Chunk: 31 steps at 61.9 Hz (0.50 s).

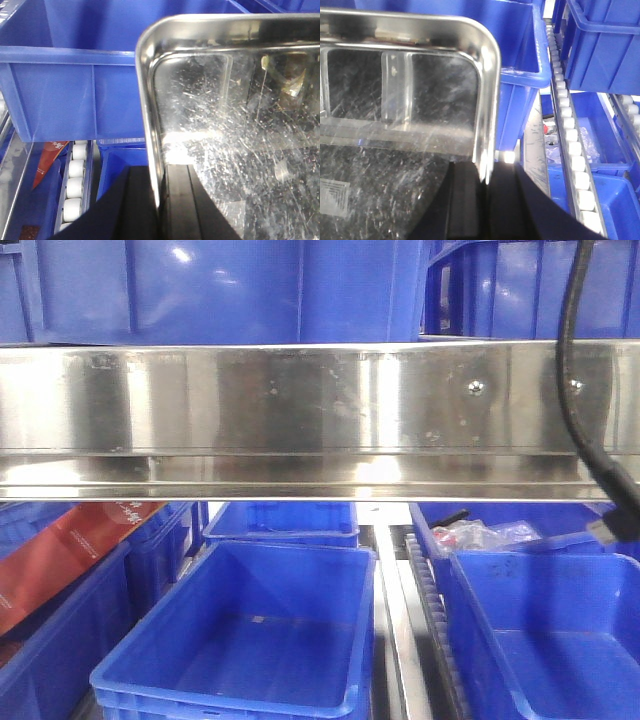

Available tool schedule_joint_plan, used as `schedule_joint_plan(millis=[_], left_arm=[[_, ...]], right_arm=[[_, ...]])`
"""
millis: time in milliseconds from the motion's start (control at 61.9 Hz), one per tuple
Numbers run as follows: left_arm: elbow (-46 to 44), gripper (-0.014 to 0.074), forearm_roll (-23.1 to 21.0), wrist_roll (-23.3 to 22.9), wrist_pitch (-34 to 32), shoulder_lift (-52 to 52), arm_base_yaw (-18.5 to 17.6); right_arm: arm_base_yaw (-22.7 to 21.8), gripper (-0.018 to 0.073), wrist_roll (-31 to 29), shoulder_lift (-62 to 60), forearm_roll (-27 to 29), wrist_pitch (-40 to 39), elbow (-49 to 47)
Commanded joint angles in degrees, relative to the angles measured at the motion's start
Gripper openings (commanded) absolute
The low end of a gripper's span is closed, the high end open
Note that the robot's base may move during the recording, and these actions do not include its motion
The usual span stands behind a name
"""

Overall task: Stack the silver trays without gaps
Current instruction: 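Lift the silver tray with both grippers and pull it back, then turn the base away from the shelf while holding the tray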

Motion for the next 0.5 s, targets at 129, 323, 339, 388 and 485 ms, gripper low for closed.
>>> schedule_joint_plan(millis=[129,323,339,388,485], left_arm=[[-0.2,-0.0017,-0.77,1.04,-3.43,-0.9,-0.78],[-0.2,-0.0017,-0.77,1.04,-3.43,-0.9,-0.78],[-0.2,-0.0017,-0.77,1.04,-3.43,-0.9,-0.78],[-0.2,-0.0017,-0.77,1.04,-3.43,-0.9,-0.78],[-0.2,-0.0017,-0.77,1.04,-3.43,-0.9,-0.78]], right_arm=[[0.35,-0.0069,-1.01,-0.17,-1.11,-3.17,-0.06],[0.35,-0.0069,-1.01,-0.17,-1.11,-4.24,-0.06],[0.35,-0.0069,-1.01,-0.17,-1.11,-4.33,-0.06],[0.35,-0.0069,-1.01,-0.17,-1.11,-4.7,-0.06],[0.35,-0.0069,-1.01,-0.17,-1.11,-4.96,-0.06]])
